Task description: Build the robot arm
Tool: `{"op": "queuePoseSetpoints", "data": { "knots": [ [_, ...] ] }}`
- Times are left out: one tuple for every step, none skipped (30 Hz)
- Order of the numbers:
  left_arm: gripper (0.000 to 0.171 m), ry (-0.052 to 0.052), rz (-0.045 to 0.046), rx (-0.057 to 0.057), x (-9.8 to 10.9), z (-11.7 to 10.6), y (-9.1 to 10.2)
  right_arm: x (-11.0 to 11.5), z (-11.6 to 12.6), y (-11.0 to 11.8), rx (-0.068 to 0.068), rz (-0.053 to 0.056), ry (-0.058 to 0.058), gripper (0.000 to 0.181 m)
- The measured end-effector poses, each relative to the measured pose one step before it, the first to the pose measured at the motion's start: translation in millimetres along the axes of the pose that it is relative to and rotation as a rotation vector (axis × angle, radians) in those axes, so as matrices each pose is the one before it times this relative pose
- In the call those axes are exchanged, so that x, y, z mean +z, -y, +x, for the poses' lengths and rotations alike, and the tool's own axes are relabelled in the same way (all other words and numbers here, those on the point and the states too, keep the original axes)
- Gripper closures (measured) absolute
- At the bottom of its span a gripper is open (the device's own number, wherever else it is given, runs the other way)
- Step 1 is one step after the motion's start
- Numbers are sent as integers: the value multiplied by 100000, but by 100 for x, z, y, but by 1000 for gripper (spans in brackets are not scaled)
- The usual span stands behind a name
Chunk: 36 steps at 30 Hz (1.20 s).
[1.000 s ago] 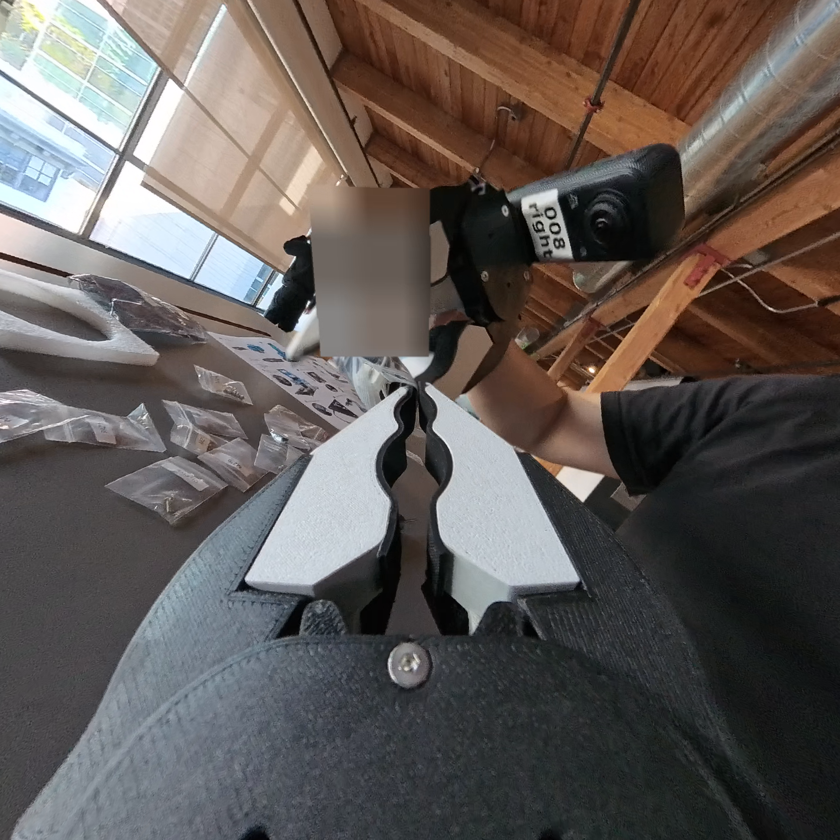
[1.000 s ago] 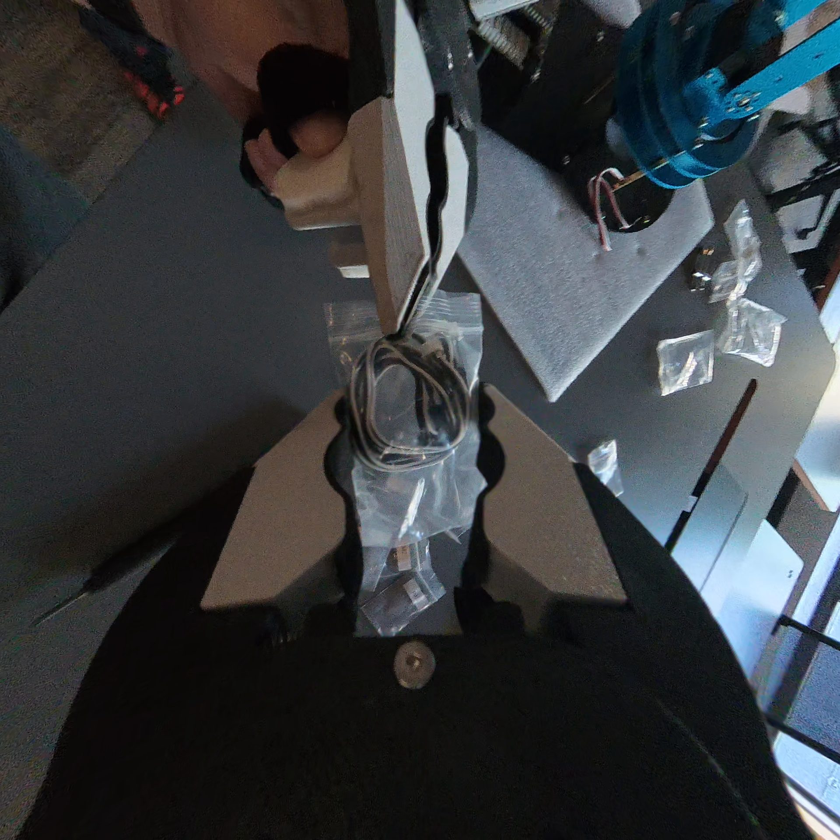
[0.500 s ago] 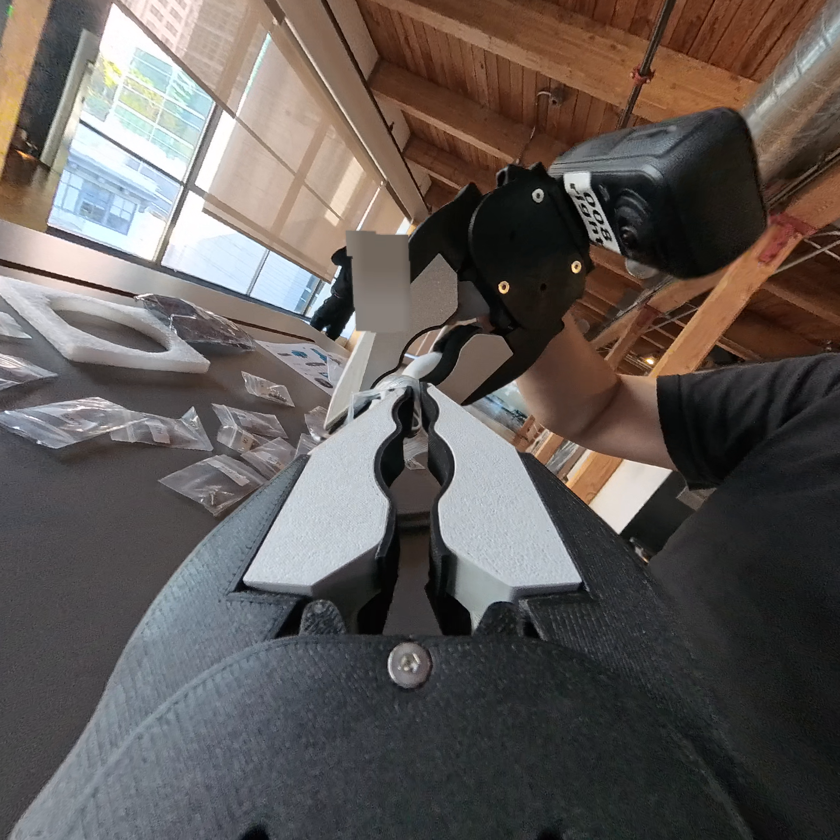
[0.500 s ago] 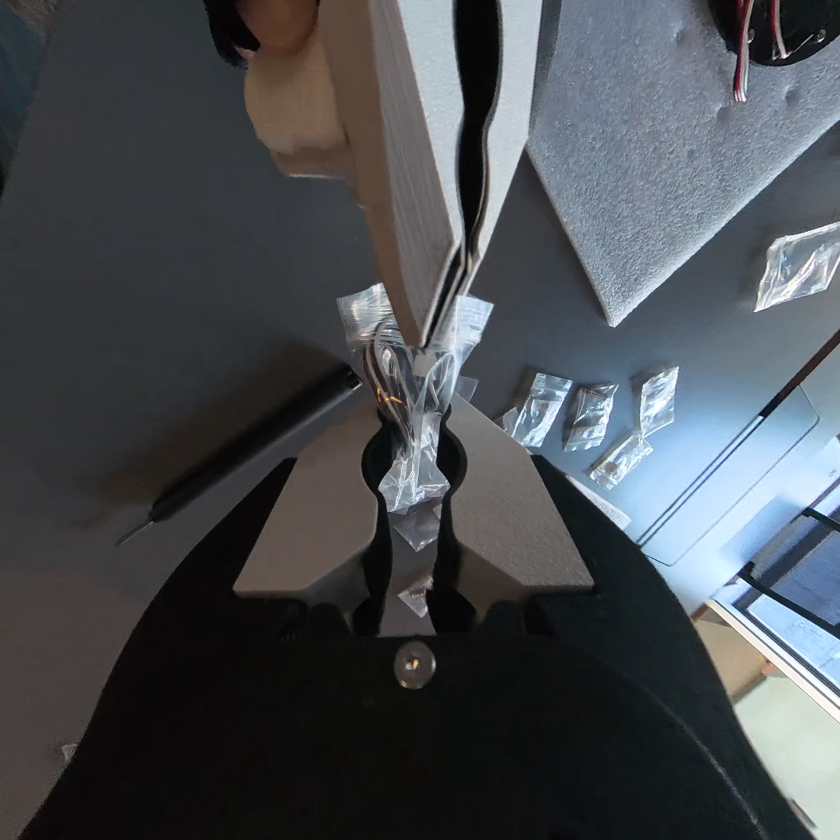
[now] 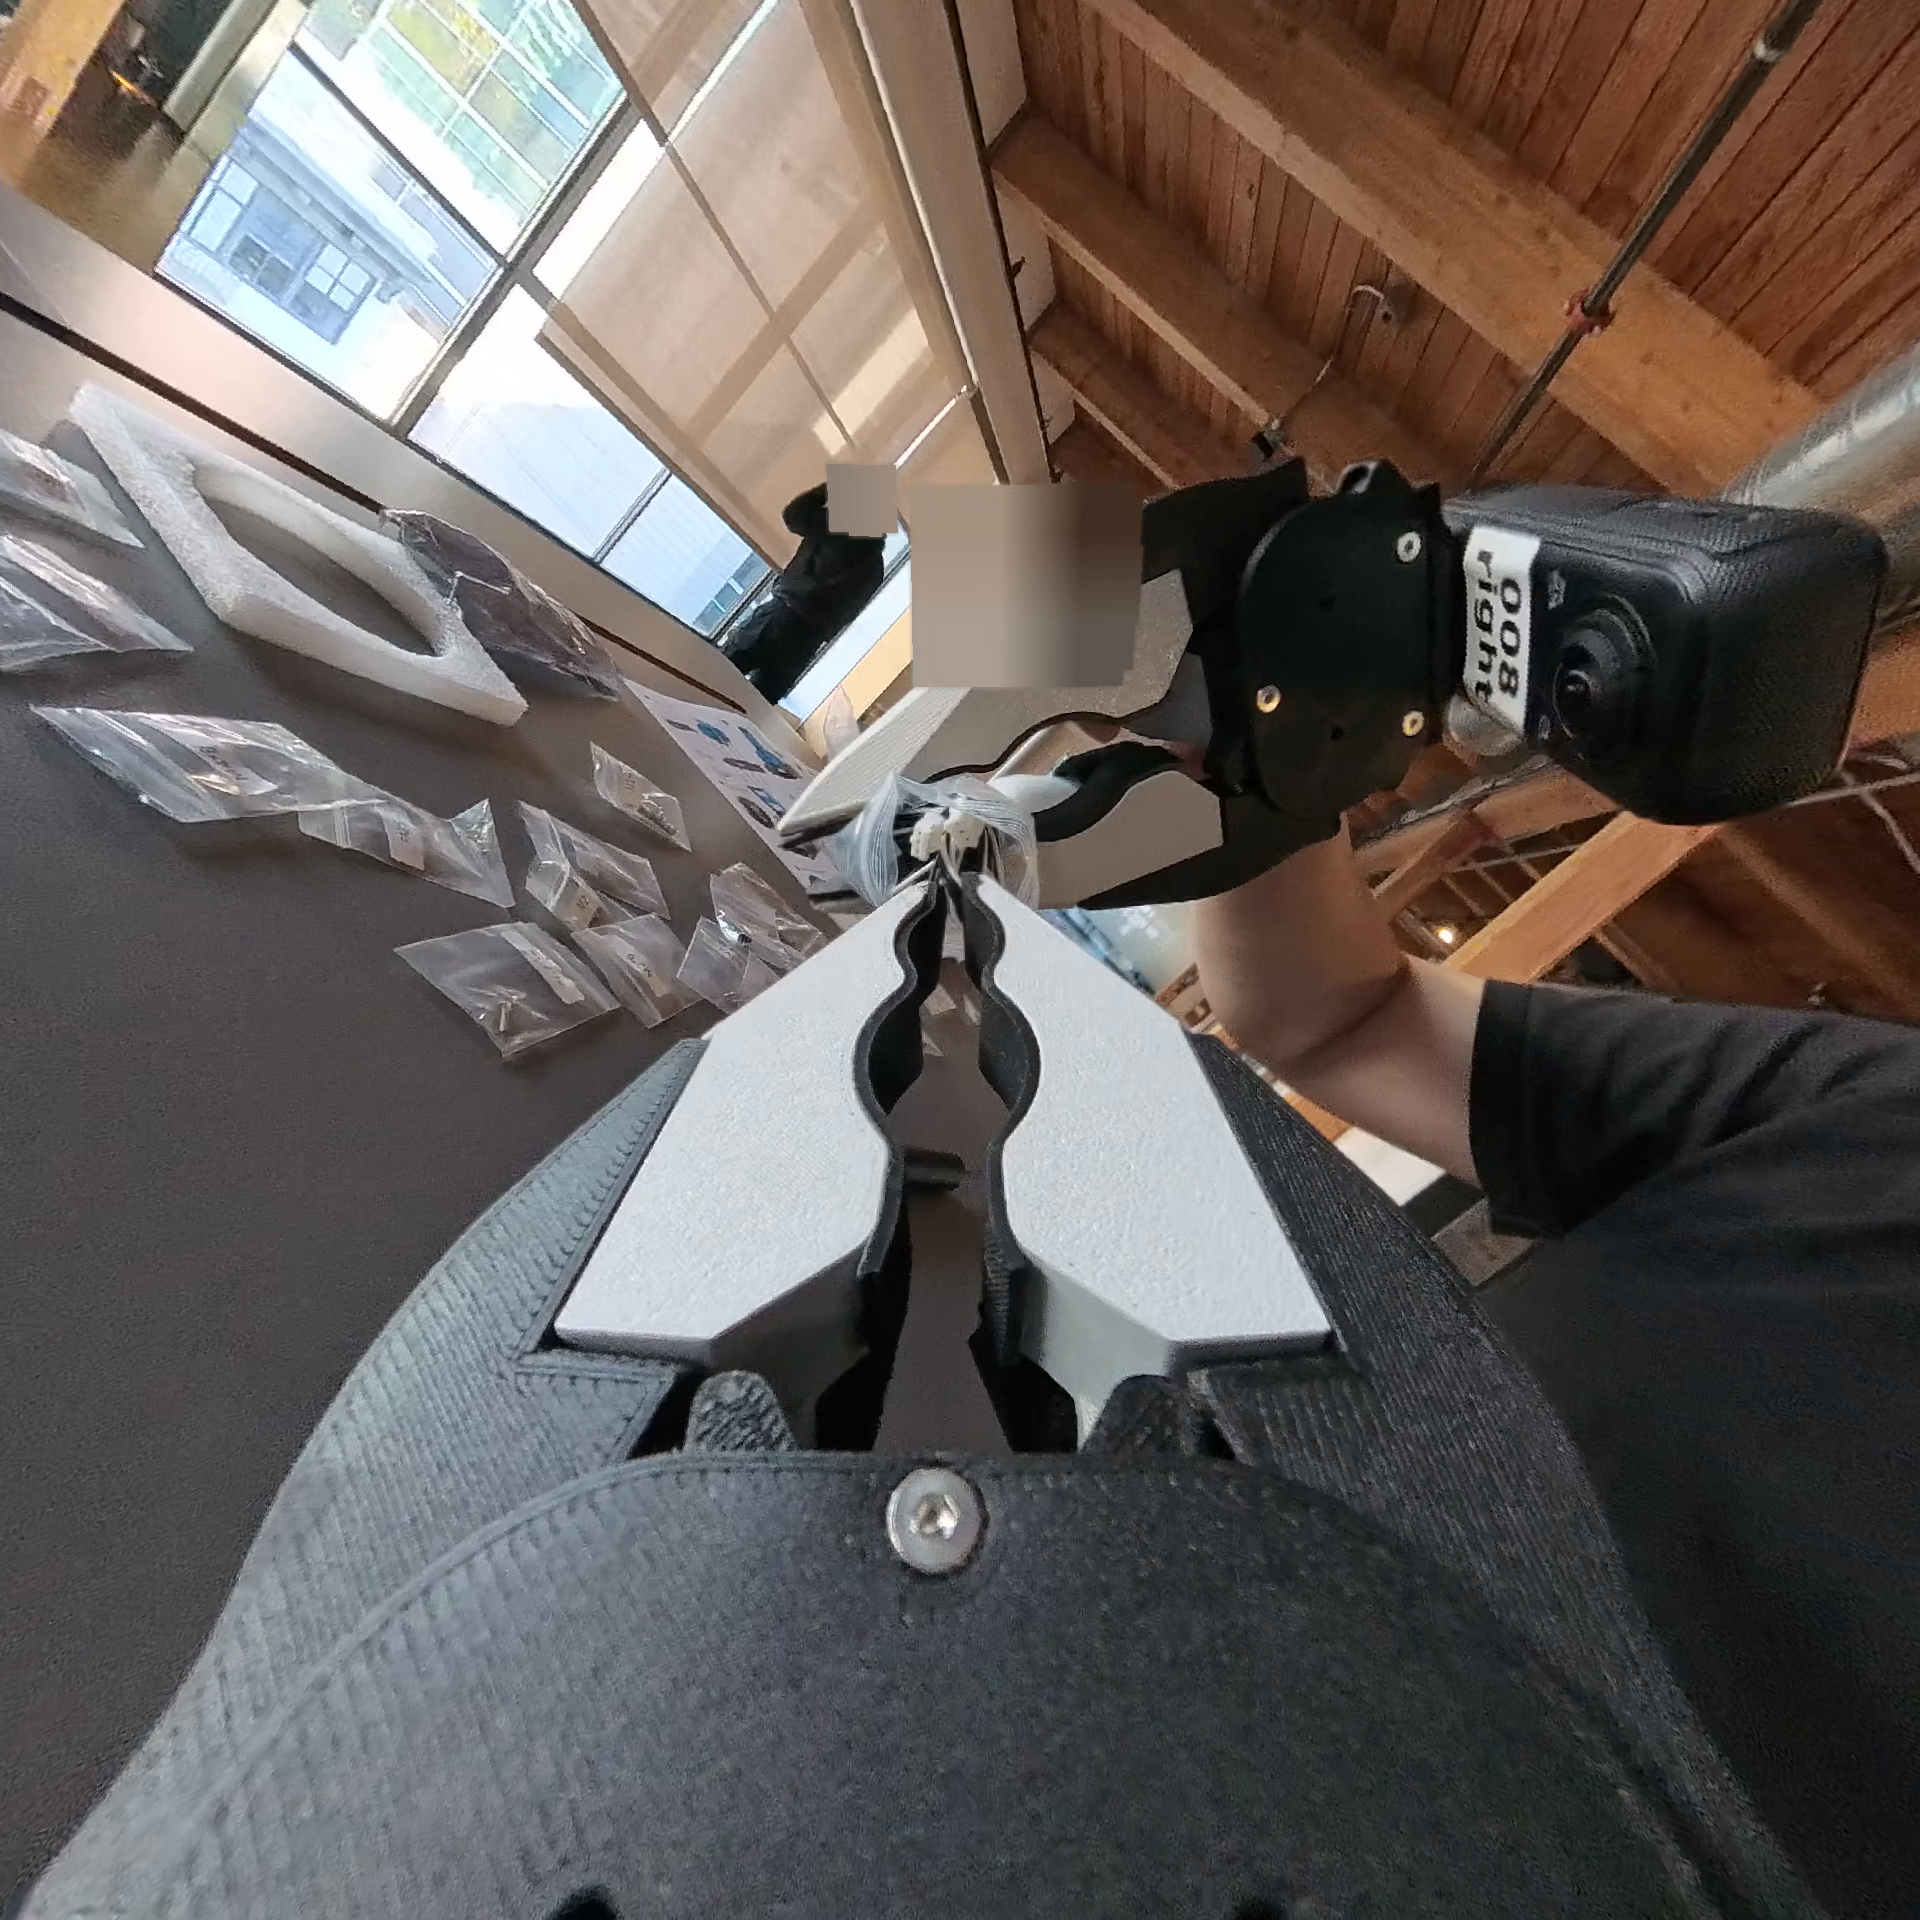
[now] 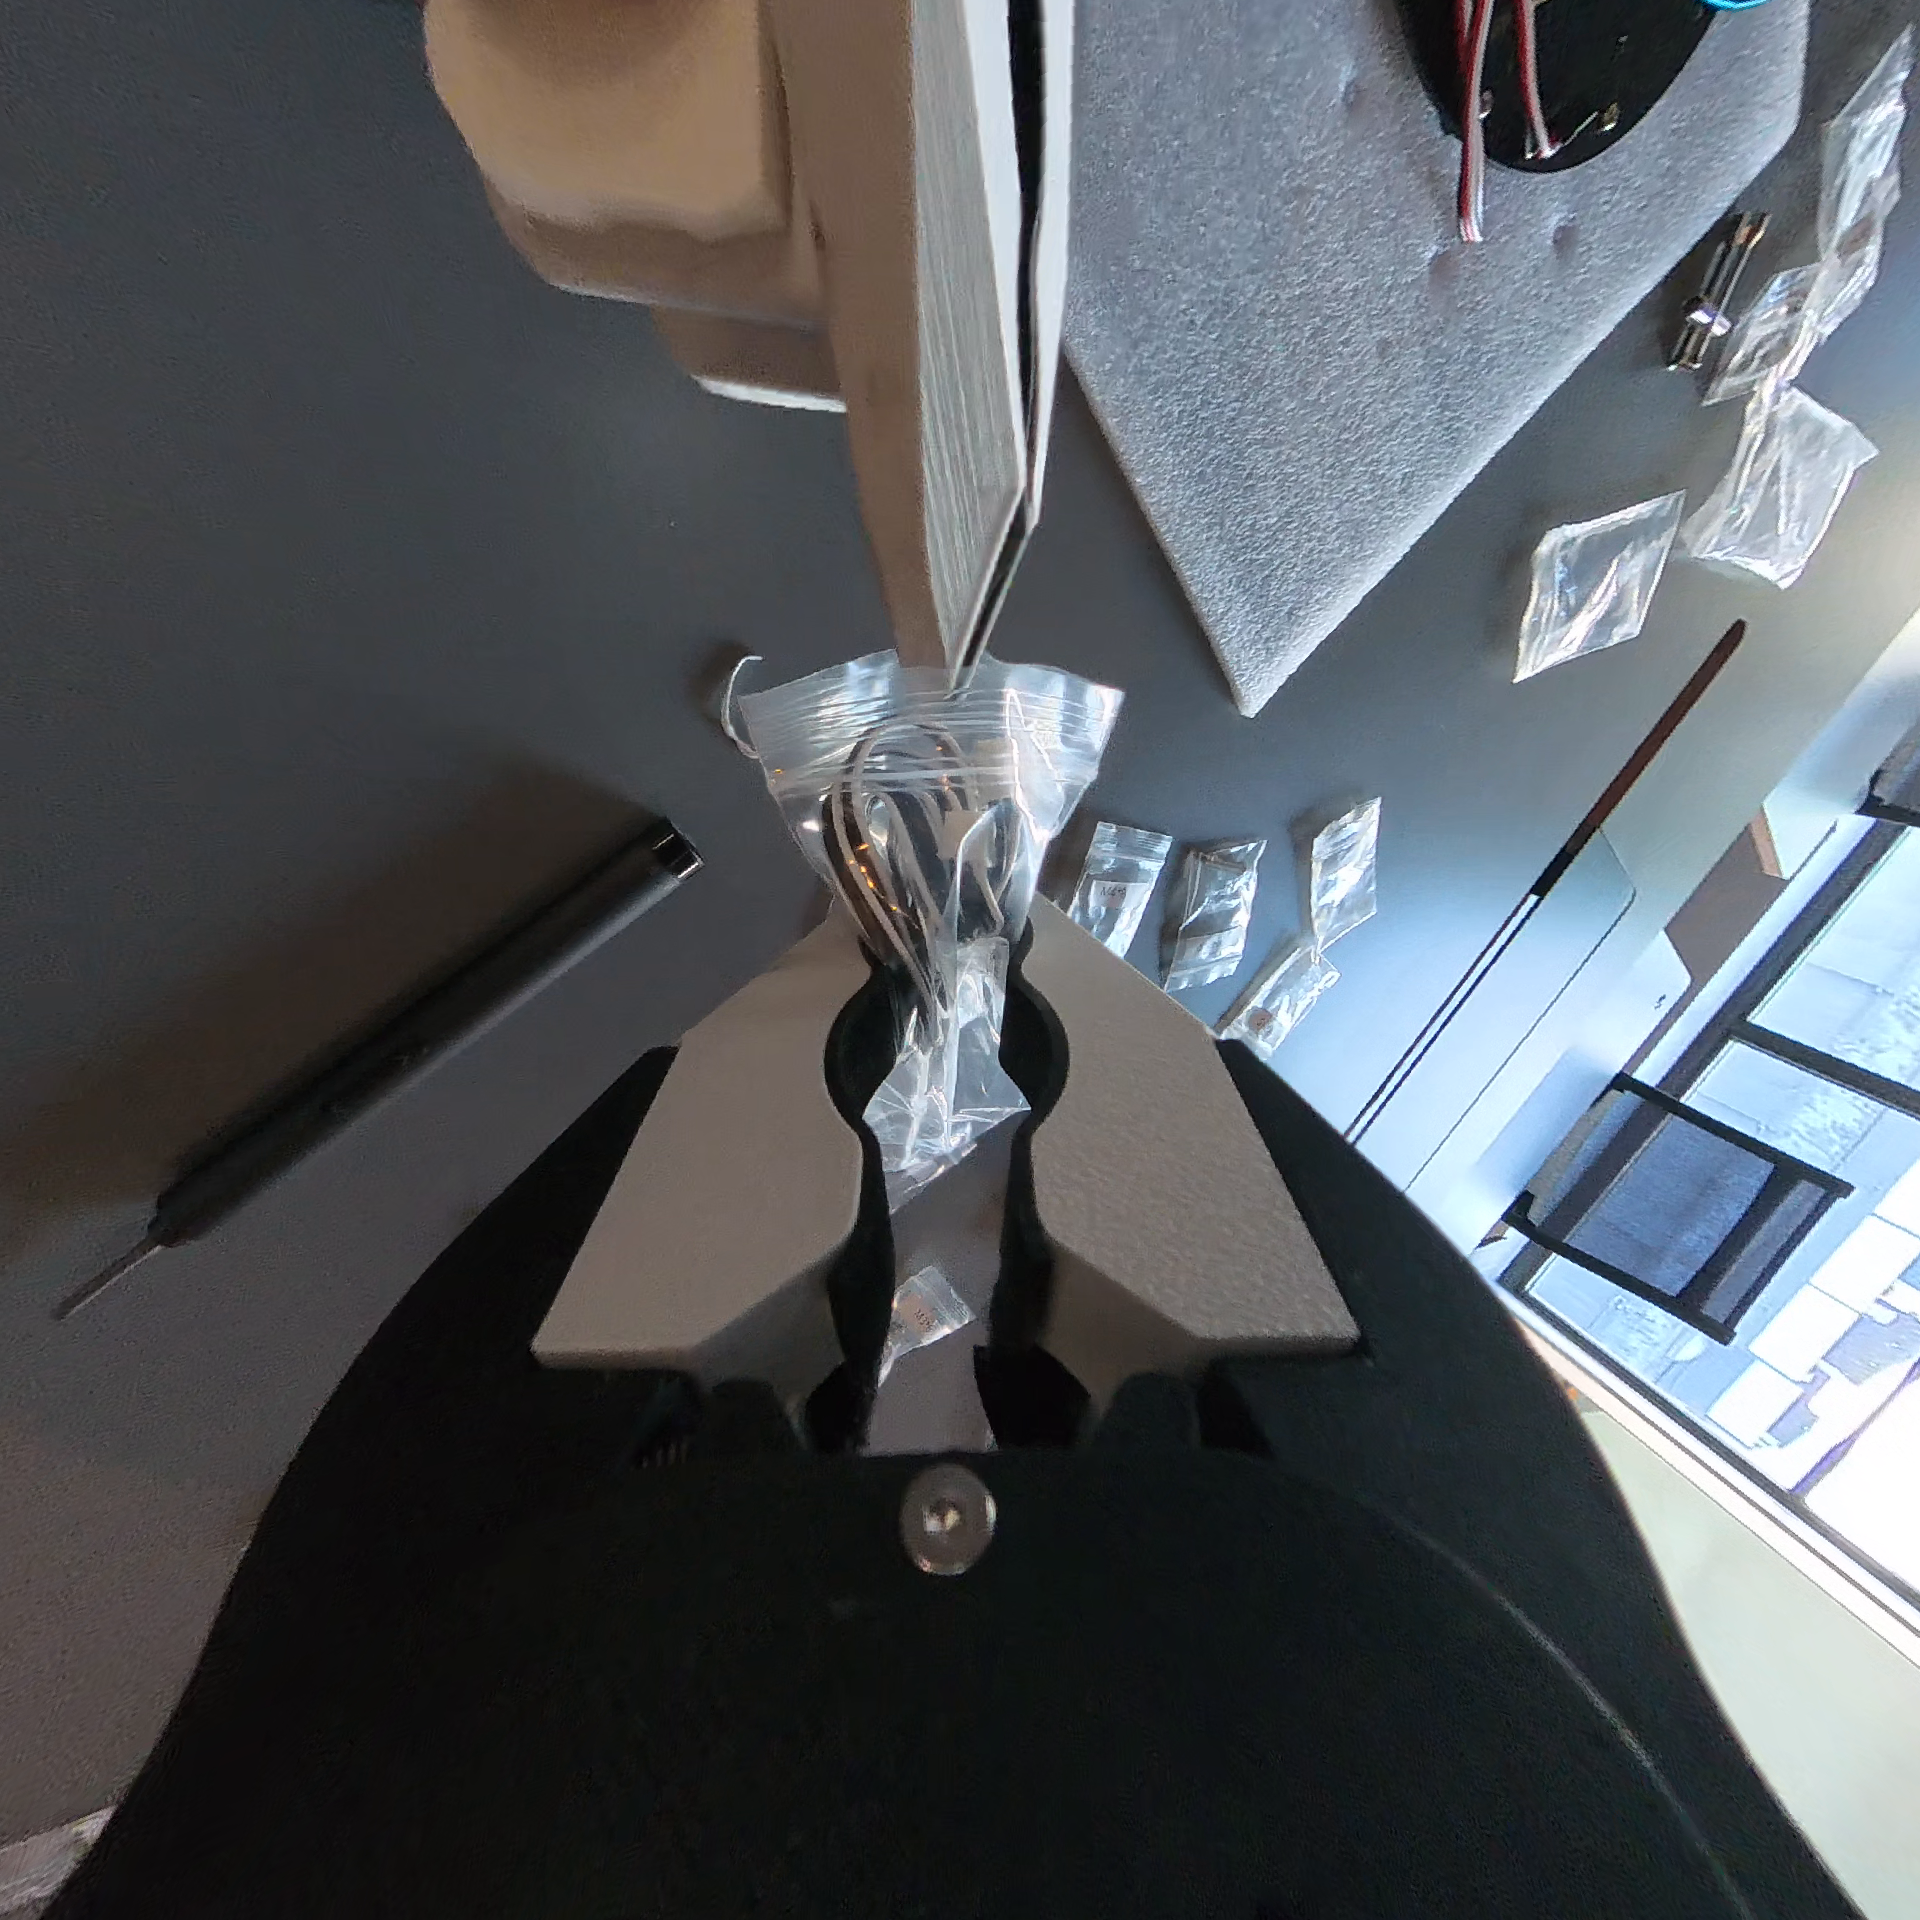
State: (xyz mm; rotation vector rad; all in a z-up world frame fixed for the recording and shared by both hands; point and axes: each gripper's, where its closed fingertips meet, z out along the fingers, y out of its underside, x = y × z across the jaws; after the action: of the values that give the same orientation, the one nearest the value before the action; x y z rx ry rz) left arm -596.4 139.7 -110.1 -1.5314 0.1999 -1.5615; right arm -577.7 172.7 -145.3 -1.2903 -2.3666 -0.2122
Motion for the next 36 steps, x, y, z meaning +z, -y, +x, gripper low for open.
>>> {"op": "queuePoseSetpoints", "data": {
  "knots": [
    [171,39,475,-1514,108,-44,63,37,74,-46,95,-423,-438,169],
    [171,-8,72,-1415,146,-27,27,79,40,-75,130,-589,-227,168],
    [169,770,-260,-1414,131,-154,-30,104,2,-98,-47,-740,3,169],
    [169,1332,-362,-1359,100,-276,-18,135,28,-174,-347,-1183,-415,169],
    [169,651,-691,-1310,134,-179,-66,125,-26,-3,-264,-196,-120,169],
    [168,413,-856,-1412,118,-109,-85,151,-94,-26,225,-438,407,169],
    [166,703,-1111,-1192,128,-121,-113,172,-79,-79,116,-891,320,169],
    [165,1017,-1550,-550,135,-156,-166,187,-106,-61,-419,-741,375,169],
    [165,1523,-1705,105,115,-229,-202,147,-87,45,-461,-239,132,169],
    [168,1786,-1416,145,80,-271,-155,143,-79,10,-225,-559,222,169],
    [170,1468,-1080,295,39,-222,-94,124,-44,-85,-177,-916,68,168],
    [171,724,-940,816,-4,-72,-71,84,-34,13,-83,-26,73,168],
    [171,276,-867,1111,-35,-5,-72,42,-29,37,233,616,408,167],
    [171,4,-620,1015,-77,30,-49,16,-57,81,780,1231,818,165],
    [171,-216,-72,582,-113,47,10,-5,27,73,1061,1401,478,163],
    [171,-474,214,20,-151,40,46,-10,129,40,851,1333,-271,161],
    [171,-510,169,-291,-167,13,29,2,106,-55,582,746,-304,161],
    [171,-251,189,-236,-171,-28,20,-6,27,-115,479,289,173,160],
    [171,-78,281,-94,-196,-49,21,-3,10,-95,371,442,92,160],
    [171,-27,388,-70,-233,-33,28,-28,51,-82,162,496,-355,161],
    [171,159,447,-239,-279,-68,38,-4,100,-286,-81,-385,-677,163],
    [171,-46,447,-323,-311,-42,39,10,97,-365,65,-723,-632,163],
    [171,-337,539,-353,-310,-15,58,-26,70,-253,233,171,-362,163],
    [171,-508,509,-400,-295,17,48,-43,26,-148,517,962,-79,163],
    [171,-360,222,9,-247,53,6,-48,-26,-148,1166,994,419,164],
    [171,-182,15,669,-202,78,-39,-25,44,-309,1444,85,173,164],
    [171,-202,195,1181,-190,148,-11,-9,94,-383,821,-422,-376,165],
    [171,-291,494,1224,-194,196,25,7,164,-541,281,-999,-1103,167],
    [171,-287,350,1212,-199,213,51,34,151,-655,469,-1424,-1072,167],
    [171,-657,286,1630,-198,281,55,51,119,-693,1034,-1385,-806,167],
    [171,-393,176,1860,-163,267,56,51,86,-562,1418,-295,-627,167],
    [171,948,-330,1551,-163,29,4,17,28,-381,1716,1003,-326,168],
    [171,940,-472,1768,-150,-3,-15,-34,-12,-250,1876,1579,-195,168],
    [171,314,-605,1812,-127,67,-38,-69,-22,-224,1707,1571,-235,168],
    [171,821,-661,974,-131,-70,-48,-110,32,-194,1320,1457,-818,168],
    [171,1196,-314,341,-133,-172,-19,-136,56,-171,869,1257,-1214,167]
  ]
}}
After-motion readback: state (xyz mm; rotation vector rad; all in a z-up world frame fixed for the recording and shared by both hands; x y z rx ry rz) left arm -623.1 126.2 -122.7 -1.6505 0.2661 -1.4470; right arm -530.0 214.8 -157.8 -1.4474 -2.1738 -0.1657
